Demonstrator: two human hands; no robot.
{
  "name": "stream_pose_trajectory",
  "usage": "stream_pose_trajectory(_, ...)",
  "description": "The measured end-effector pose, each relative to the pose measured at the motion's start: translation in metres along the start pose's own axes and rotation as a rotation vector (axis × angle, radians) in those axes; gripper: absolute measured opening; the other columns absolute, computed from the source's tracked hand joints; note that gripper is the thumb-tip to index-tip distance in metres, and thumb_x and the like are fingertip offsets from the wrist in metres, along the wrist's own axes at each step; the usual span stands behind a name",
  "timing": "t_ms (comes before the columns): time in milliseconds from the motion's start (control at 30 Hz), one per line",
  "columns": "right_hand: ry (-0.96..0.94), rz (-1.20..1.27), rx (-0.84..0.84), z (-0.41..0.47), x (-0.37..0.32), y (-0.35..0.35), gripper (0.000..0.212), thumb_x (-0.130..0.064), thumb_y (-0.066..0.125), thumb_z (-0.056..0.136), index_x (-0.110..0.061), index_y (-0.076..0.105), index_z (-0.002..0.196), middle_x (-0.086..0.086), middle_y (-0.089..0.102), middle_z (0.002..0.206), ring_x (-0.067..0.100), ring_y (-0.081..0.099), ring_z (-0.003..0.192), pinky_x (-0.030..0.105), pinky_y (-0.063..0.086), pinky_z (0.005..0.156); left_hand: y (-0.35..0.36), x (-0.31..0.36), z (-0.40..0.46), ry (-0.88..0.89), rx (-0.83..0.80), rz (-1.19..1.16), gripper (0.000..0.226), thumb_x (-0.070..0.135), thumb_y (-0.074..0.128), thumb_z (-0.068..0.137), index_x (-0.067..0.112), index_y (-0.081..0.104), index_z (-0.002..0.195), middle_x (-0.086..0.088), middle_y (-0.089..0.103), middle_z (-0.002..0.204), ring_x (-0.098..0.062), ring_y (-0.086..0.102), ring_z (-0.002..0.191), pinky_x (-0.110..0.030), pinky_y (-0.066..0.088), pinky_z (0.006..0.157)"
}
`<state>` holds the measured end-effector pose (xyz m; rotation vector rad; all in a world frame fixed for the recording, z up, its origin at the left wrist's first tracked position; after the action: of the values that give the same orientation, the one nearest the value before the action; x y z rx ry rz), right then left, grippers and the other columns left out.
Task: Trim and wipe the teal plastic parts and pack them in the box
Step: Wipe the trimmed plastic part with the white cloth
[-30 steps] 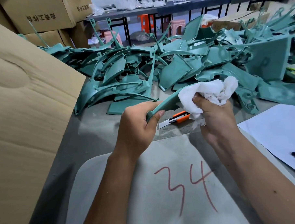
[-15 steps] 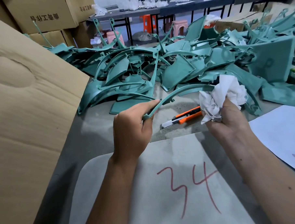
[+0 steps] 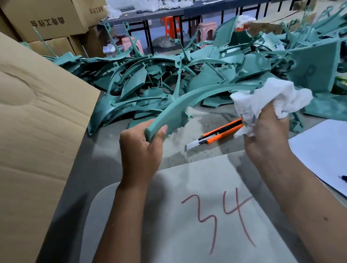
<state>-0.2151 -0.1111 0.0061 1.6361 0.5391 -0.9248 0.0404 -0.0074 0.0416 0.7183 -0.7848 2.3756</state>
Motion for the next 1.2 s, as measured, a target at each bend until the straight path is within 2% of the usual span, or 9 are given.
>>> stream_pose_trajectory(167,0.078,0.081,-0.155,0.001,-0.002,0.007,0.008,-0.014,0.066,0.101,-0.019,0.059,0.099,0.000,0.065,0.081,0.016,0.063,0.069,0.026,0.047,0.053,0.000,-0.016,-0.001,-0.044,-0.081,-0.029,0.020,0.022,0.070,0.086,0.008,0.067,0.072,-0.018,0.058,0.061,-0.037,0.053,0.059,-0.043,0.045,0.049)
stream_pose_trajectory(333,0.080,-0.142,-0.185,0.001,-0.003,0.001,0.020,0.000,0.054,0.100,-0.009,0.051,0.082,-0.003,0.037,0.048,0.011,0.034,0.039,0.022,0.032,0.037,-0.003,-0.021,-0.001,-0.109,-0.079,-0.071,0.004,0.026,0.070,0.085,0.025,0.073,0.083,0.009,0.060,0.060,-0.013,0.053,0.057,-0.029,0.045,0.050)
stream_pose_trajectory(467,-0.019,-0.181,-0.138,0.000,-0.009,0.000,0.035,0.004,0.058,0.095,-0.020,0.048,0.071,0.001,0.038,0.064,0.014,0.033,0.051,0.026,0.021,0.046,-0.009,-0.026,-0.001,-0.184,0.011,-0.102,0.011,0.027,0.072,0.084,0.035,0.069,0.078,0.007,0.064,0.066,-0.020,0.061,0.064,-0.043,0.055,0.058)
stream_pose_trajectory(567,-0.081,-0.215,-0.107,-0.003,-0.009,0.001,0.027,-0.001,0.076,0.081,-0.021,0.058,0.079,-0.006,0.051,0.068,0.009,0.045,0.055,0.022,0.031,0.049,-0.015,-0.022,0.000,-0.221,0.092,-0.133,0.017,0.027,0.073,0.084,0.042,0.066,0.089,0.024,0.071,0.084,-0.006,0.069,0.080,-0.033,0.060,0.070)
stream_pose_trajectory(733,-0.268,-0.391,-0.264,-0.005,-0.011,0.009,0.024,-0.002,0.077,0.080,-0.015,0.058,0.070,-0.011,0.051,0.055,0.008,0.041,0.050,0.019,0.033,0.047,-0.025,-0.034,0.001,-0.331,0.202,-0.237,0.035,0.021,0.071,0.083,0.014,0.066,0.117,0.000,0.073,0.108,-0.014,0.071,0.097,-0.035,0.060,0.083)
stream_pose_trajectory(867,-0.440,-0.677,-0.134,-0.005,-0.012,0.004,0.020,-0.036,0.072,0.088,-0.016,0.071,0.088,0.003,0.071,0.079,0.025,0.069,0.074,0.041,0.059,0.066,-0.021,-0.038,-0.001,-0.435,0.234,-0.343,0.041,0.017,0.071,0.083,0.010,0.065,0.123,-0.004,0.073,0.112,-0.016,0.072,0.098,-0.032,0.061,0.083)
stream_pose_trajectory(967,-0.354,-0.532,-0.094,-0.008,-0.007,0.002,0.009,-0.031,0.076,0.093,-0.023,0.073,0.096,-0.005,0.076,0.092,0.018,0.072,0.088,0.056,0.062,0.083,-0.009,-0.043,-0.003,-0.552,0.258,-0.520,0.029,0.009,0.071,0.087,0.015,0.067,0.115,-0.001,0.076,0.107,-0.019,0.074,0.096,-0.037,0.061,0.083)
stream_pose_trajectory(1133,-0.302,-0.588,-0.479,-0.034,0.013,0.031,0.017,-0.016,0.069,0.098,-0.028,0.069,0.086,-0.024,0.073,0.076,-0.008,0.068,0.072,0.010,0.050,0.062,0.024,-0.018,-0.011,-0.498,0.068,-0.502,0.029,0.013,0.074,0.085,0.018,0.065,0.112,-0.002,0.076,0.105,-0.017,0.074,0.093,-0.035,0.060,0.081)
stream_pose_trajectory(1200,-0.377,-0.694,-0.490,-0.039,0.016,0.035,0.018,-0.016,0.074,0.095,-0.025,0.071,0.081,-0.018,0.072,0.070,-0.003,0.066,0.066,0.016,0.048,0.058,0.033,-0.005,-0.012,-0.423,-0.017,-0.462,0.033,0.019,0.073,0.084,0.020,0.063,0.116,-0.001,0.074,0.110,-0.017,0.072,0.099,-0.035,0.059,0.087)
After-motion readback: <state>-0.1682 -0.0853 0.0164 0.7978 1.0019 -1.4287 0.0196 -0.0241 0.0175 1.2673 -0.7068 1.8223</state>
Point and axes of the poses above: each hand's wrist, its own z-axis towards the middle knuckle, its own y-axis out of the palm, x = y × z, the point moved 6 cm from there along z, towards the middle knuckle
